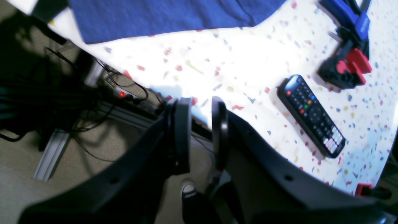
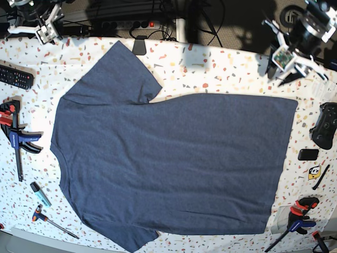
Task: Fold the T-shirt properly
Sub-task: 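Move the left gripper to the blue T-shirt's hem corner and grasp it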
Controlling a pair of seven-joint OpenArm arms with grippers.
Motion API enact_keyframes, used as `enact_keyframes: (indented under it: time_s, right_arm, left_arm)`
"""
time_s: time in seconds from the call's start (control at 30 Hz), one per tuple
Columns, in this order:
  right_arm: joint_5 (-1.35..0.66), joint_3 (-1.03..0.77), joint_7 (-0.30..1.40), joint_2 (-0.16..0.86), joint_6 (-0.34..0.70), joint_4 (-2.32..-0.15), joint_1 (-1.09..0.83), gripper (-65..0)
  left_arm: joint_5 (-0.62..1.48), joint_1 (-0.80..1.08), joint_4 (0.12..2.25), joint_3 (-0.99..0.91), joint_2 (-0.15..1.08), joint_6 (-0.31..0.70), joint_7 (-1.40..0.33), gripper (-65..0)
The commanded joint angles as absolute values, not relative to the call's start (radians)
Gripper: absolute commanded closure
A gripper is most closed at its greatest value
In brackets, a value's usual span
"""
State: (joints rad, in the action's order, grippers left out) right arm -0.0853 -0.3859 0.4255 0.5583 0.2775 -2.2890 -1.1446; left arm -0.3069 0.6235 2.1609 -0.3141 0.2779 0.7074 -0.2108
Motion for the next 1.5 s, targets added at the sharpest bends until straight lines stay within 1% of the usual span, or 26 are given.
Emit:
enact_keyframes:
  time_s: [0.0,0.1,0.2,0.33,0.43,0.47,0.6,0.77,0.83,1.17,1.47]
  right_arm:
    - [-0.09,-0.392,0.416,0.564,0.269,-2.307,-1.156,-12.0]
    - [-0.09,-0.392,0.439,0.558,0.269,-2.307,-1.155,-12.0]
    - [-0.09,-0.392,0.443,0.557,0.268,-2.307,-1.156,-12.0]
    - [-0.089,-0.392,0.437,0.557,0.253,-2.307,-1.153,-12.0]
    - [-0.089,-0.393,0.437,0.557,0.236,-2.307,-1.14,-12.0]
    - [-0.089,-0.393,0.437,0.557,0.225,-2.307,-1.14,-12.0]
    - [-0.082,-0.393,0.44,0.557,0.209,-2.307,-1.129,-12.0]
    - [-0.082,-0.393,0.439,0.557,0.201,-2.307,-1.128,-12.0]
    - [-0.082,-0.393,0.439,0.557,0.197,-2.307,-1.128,-12.0]
    - [-0.082,-0.393,0.439,0.557,0.194,-2.307,-1.128,-12.0]
    - [-0.082,-0.393,0.439,0.557,0.194,-2.307,-1.128,-12.0]
  left_arm:
    - [-0.299,0.603,2.166,-0.319,0.302,0.698,-0.19,-21.2]
    - [-0.315,0.535,2.109,-0.318,0.357,0.698,-0.189,-21.2]
    - [-0.325,0.474,2.005,-0.298,0.422,0.698,-0.186,-21.2]
    - [-0.451,0.382,1.85,-0.189,0.474,0.698,-0.183,-21.1]
    - [-0.572,0.309,1.744,-0.092,0.488,0.606,-0.186,-21.1]
    - [-0.598,0.287,1.716,-0.067,0.492,0.593,-0.189,-21.1]
    - [-0.613,0.226,1.635,0.01,0.535,0.591,-0.19,-21.1]
    - [-0.628,0.183,1.551,0.062,0.593,0.586,-0.163,-21.1]
    - [-0.628,0.17,1.525,0.074,0.598,0.566,-0.143,-21.1]
    - [-0.628,0.097,1.401,0.102,0.596,0.565,-0.103,-21.1]
    - [-0.628,0.095,1.389,0.102,0.597,0.571,-0.11,-21.1]
